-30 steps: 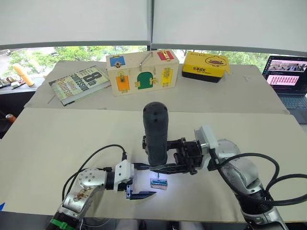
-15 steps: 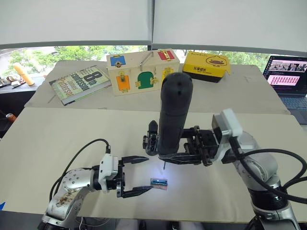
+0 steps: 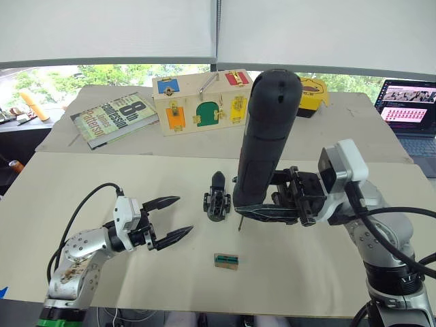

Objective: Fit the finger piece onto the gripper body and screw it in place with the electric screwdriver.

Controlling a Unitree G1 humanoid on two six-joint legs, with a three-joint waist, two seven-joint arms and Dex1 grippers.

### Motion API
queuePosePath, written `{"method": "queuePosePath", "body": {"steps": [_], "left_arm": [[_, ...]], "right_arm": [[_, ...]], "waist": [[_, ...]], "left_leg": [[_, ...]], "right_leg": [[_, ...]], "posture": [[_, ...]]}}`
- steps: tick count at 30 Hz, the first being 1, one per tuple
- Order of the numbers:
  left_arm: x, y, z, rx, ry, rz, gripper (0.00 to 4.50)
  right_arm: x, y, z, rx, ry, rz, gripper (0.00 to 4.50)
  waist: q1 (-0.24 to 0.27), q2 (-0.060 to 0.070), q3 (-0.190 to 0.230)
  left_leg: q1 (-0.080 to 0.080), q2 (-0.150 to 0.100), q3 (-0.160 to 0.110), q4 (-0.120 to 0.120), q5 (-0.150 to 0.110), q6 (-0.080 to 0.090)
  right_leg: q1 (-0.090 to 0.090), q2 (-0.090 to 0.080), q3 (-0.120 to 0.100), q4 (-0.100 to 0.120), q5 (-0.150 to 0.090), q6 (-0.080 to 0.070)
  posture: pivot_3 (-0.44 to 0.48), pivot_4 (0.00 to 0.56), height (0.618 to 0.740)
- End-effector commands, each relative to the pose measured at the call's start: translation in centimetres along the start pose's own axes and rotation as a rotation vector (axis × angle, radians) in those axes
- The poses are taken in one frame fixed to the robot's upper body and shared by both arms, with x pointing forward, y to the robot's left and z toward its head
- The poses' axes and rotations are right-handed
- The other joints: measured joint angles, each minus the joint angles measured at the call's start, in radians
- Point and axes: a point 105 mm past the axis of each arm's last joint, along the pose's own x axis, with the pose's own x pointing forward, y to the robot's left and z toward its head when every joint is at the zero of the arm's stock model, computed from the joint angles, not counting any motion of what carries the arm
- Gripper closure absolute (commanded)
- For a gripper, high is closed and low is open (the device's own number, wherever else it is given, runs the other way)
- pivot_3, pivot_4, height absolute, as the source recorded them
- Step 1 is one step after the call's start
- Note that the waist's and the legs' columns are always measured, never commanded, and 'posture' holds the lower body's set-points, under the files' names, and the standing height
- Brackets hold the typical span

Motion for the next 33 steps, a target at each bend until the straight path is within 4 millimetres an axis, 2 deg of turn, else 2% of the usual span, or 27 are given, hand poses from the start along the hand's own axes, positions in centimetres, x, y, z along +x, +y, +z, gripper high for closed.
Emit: {"method": "queuePosePath", "body": {"steps": [1, 11, 17, 24, 33], "left_arm": [[1.4, -0.8, -1.0, 0.037, 0.027, -0.033, 0.06], [5.1, -2.1, -3.8, 0.010, 0.079, -0.032, 0.06], [6.5, -1.6, -4.7, 0.017, 0.108, 0.005, 0.06], [8.3, -1.2, -4.9, 0.029, 0.107, 0.035, 0.06], [9.3, -1.3, -5.1, 0.025, 0.122, 0.011, 0.06]], "right_arm": [[0.5, 0.4, 1.7, -0.072, -0.045, 0.025, 2.57], [0.6, 0.1, 1.8, -0.083, -0.041, 0.013, 2.57], [0.6, 0.0, 1.8, -0.083, -0.037, 0.011, 2.57], [0.8, -0.1, 1.8, -0.084, -0.038, 0.005, 2.57], [0.8, -0.1, 1.8, -0.085, -0.035, -0.003, 2.57]], "waist": [[-0.001, 0.000, 0.000], [0.000, 0.000, 0.000], [0.002, 0.000, 0.000], [0.004, 0.000, 0.000], [0.009, 0.000, 0.000]], "left_leg": [[0.000, 0.000, 0.000, 0.000, 0.000, 0.000], [0.000, 0.000, 0.000, 0.000, 0.000, 0.000], [0.001, 0.000, 0.000, 0.002, 0.000, 0.000], [0.001, 0.000, -0.001, 0.006, 0.000, 0.000], [0.000, 0.000, -0.002, 0.007, 0.000, 0.001]], "right_leg": [[0.000, 0.000, 0.000, 0.000, 0.000, 0.000], [0.000, 0.000, 0.001, 0.000, 0.000, 0.000], [0.001, 0.000, 0.000, 0.001, 0.000, 0.001], [0.003, -0.002, 0.000, 0.001, 0.002, 0.002], [0.004, -0.003, 0.000, 0.001, 0.003, 0.002]], "posture": [[0.000, 0.150, 0.740], [0.000, 0.150, 0.740], [0.000, 0.150, 0.740], [0.000, 0.150, 0.740], [0.000, 0.150, 0.740]]}}
